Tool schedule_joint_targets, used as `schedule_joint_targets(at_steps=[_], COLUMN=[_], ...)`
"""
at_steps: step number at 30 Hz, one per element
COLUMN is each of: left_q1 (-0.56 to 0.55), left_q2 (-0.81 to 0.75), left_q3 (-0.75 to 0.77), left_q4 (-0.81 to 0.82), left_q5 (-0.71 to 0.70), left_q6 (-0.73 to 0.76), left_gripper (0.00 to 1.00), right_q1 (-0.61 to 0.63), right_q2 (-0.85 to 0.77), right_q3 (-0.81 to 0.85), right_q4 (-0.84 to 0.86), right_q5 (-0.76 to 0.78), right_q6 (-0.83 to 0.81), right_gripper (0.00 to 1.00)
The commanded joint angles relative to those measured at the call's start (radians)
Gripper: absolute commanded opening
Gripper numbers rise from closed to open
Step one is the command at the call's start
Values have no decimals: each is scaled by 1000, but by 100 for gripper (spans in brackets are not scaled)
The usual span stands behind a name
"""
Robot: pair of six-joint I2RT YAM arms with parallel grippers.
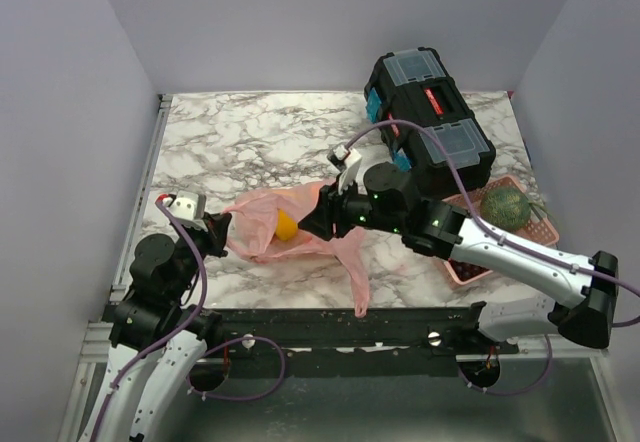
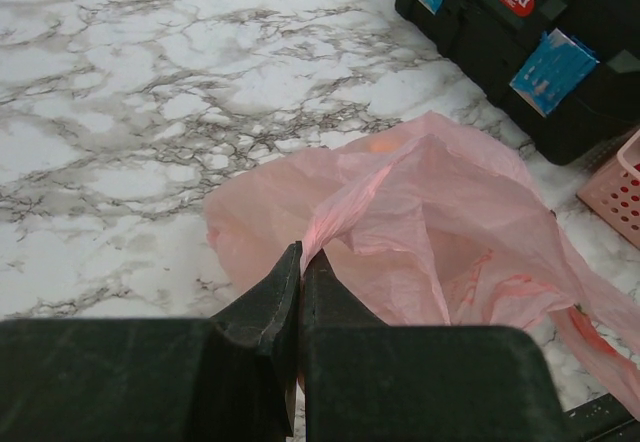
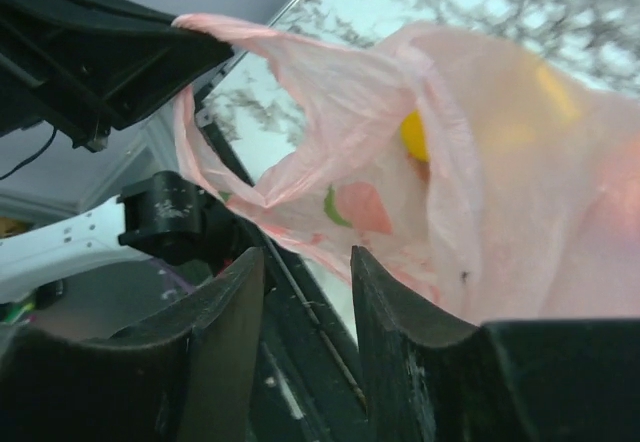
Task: Take the fake fruits out of the plastic bag
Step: Adjust the plastic bag at the center of the board.
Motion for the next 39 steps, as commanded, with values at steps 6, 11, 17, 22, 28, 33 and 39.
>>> schedule_joint_targets(at_steps=[6, 11, 17, 22, 28, 33, 39], left_q1=[5, 5, 5, 5, 2, 2, 1], left_q2=[-12, -8, 1, 58, 29, -22, -41], left_q3=[-5, -7, 3, 80, 72, 50, 44], left_q4=[37, 42, 11, -203, -266, -223, -216], left_q5=[56, 65, 22, -39, -39, -6, 32], left_q6=[23, 24, -5, -230, -305, -279, -273], left_gripper=[0, 0, 0, 0, 0, 0, 0], right_q1=[26, 39, 97, 131, 130, 131, 131], right_q2=[124, 263, 464, 549, 415, 331, 312], right_q3=[-176, -210, -333, -433, -464, -428, -397], right_q4=[377, 511, 729, 857, 793, 635, 613], right_q5=[-2, 109, 166, 128, 337, 655, 962], right_q6=[7, -41, 16, 140, 120, 134, 78], right_gripper=[17, 13, 13, 14, 33, 52, 69])
